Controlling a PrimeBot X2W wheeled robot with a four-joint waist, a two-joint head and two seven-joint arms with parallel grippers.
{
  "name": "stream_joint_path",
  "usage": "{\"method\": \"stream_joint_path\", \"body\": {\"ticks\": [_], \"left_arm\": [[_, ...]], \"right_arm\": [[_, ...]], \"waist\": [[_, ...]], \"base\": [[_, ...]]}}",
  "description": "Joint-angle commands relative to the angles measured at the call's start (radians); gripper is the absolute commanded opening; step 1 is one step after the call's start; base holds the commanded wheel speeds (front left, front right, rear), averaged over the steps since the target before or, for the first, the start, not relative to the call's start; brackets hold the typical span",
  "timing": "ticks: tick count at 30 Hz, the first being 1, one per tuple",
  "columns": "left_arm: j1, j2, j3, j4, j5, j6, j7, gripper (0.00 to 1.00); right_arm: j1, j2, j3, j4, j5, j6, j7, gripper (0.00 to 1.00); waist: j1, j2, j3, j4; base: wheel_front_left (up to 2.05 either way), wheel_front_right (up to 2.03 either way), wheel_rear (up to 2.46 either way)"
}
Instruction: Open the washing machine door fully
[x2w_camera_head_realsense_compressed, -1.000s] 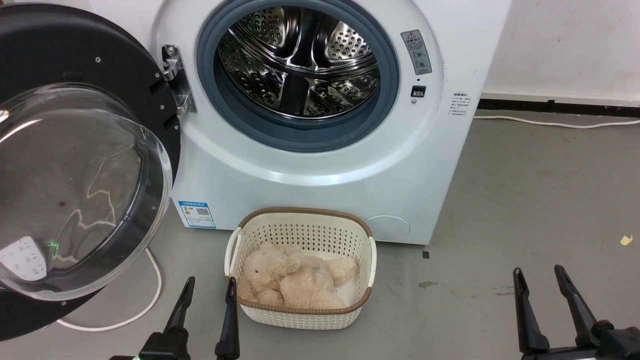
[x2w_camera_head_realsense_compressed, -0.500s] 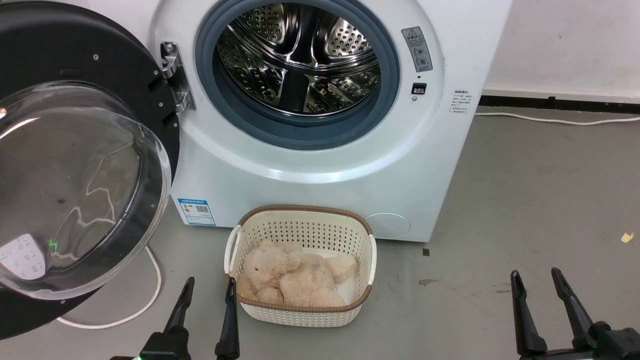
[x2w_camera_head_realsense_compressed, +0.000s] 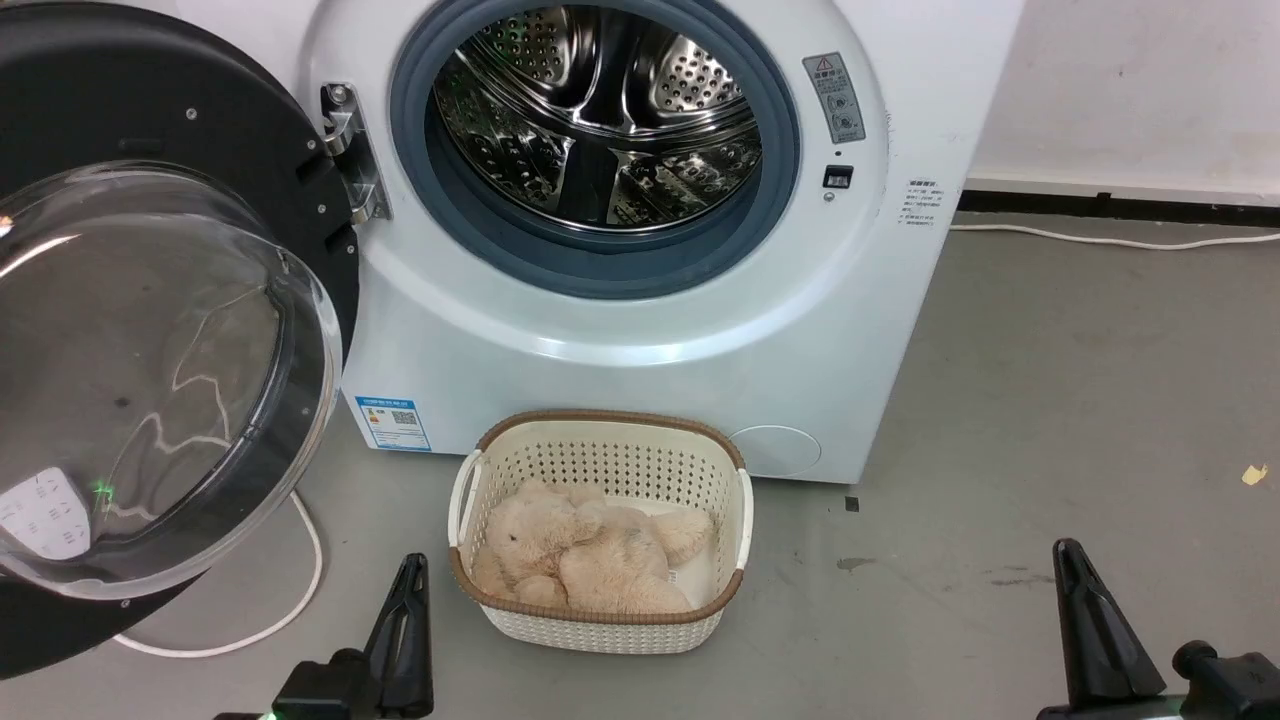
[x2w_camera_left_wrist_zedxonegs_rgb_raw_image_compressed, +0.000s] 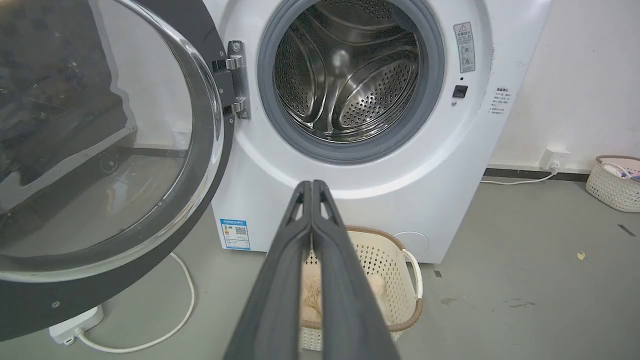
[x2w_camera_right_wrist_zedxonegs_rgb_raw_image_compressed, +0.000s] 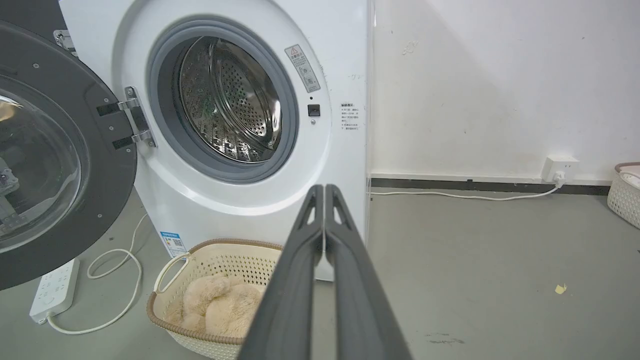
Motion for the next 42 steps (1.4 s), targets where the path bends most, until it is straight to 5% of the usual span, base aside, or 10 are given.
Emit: {"method": "stream_joint_path", "body": {"ticks": [1,42], "left_arm": [[-0.006,-0.006,0.006,0.000,0.010,-0.005,0.006,0.00],[-0.038,-0.043,0.078,-0.003,0.078,-0.065,0.087,0.00]], "right_arm": [[-0.008,0.000,0.002,0.002,-0.007,0.000,0.005,0.00],[-0.055,0.002,0.017,0.012,-0.052,0.000,0.087,0.00]], "waist": [[0.0000,0.0000,0.000,0.000],[0.0000,0.0000,0.002,-0.011]], "base": [[0.00,0.00,0.00],[0.00,0.00,0.00]]}}
